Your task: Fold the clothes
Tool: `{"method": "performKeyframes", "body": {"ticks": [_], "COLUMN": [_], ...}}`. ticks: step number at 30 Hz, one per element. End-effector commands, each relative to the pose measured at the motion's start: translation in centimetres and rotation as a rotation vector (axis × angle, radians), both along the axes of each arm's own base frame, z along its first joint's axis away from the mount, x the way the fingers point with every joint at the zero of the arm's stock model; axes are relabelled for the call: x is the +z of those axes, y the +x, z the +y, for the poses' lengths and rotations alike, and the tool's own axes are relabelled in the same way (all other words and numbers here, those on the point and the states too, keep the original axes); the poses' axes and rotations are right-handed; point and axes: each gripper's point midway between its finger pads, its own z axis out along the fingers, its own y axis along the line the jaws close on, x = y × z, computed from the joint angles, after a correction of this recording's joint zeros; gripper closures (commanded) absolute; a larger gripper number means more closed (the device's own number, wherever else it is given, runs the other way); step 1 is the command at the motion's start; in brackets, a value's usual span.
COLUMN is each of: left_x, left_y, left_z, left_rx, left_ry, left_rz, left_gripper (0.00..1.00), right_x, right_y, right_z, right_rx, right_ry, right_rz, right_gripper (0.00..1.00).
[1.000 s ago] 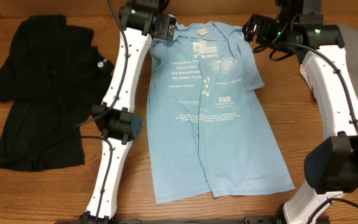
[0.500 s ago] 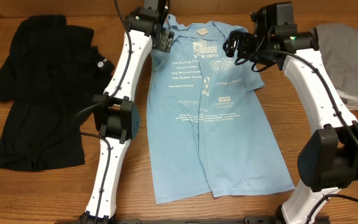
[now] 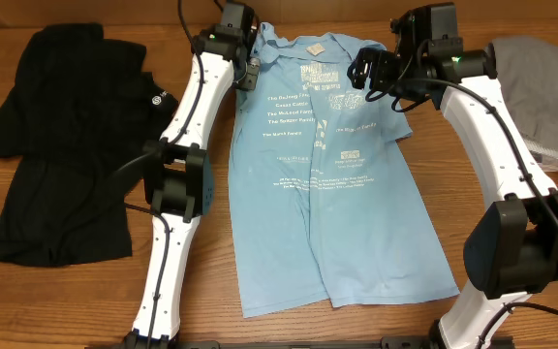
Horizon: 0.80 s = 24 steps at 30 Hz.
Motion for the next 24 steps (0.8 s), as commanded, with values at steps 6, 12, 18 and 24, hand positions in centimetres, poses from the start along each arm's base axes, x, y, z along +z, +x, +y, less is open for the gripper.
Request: {"method": "performKeyframes", "body": {"ticks": [6,12,18,24], "left_x": [-0.2,4.6,11.3,11.9], "left_y": [-1.0,-1.2,-3.1,-5.5], "left_z": [0.6,3.4,8.7,13.5], "left_rx": [0.028,0.152,0.315,0.46], "left_ry": [-0.007,0.049,0.199,0.322], "left_rz": [0.044,-0.002,-0.064,-0.016], "left_gripper": [0.96,0.96,0.96,0.96], "right_x": [0.0,0.0,-0.2,-0.4], "right_y": [0.2,0.2,-0.1,-0.3], "right_z": [0.2,0.2,0.1,0.1], "right_rx": [0.002,0.003,0.003,0.003], "right_ry": [0.01,0.01,0.008,0.007], "right_rz": [-0.007,-0.007,0.008,0.017], "right_gripper": [0.0,0.0,0.0,0.0]}}
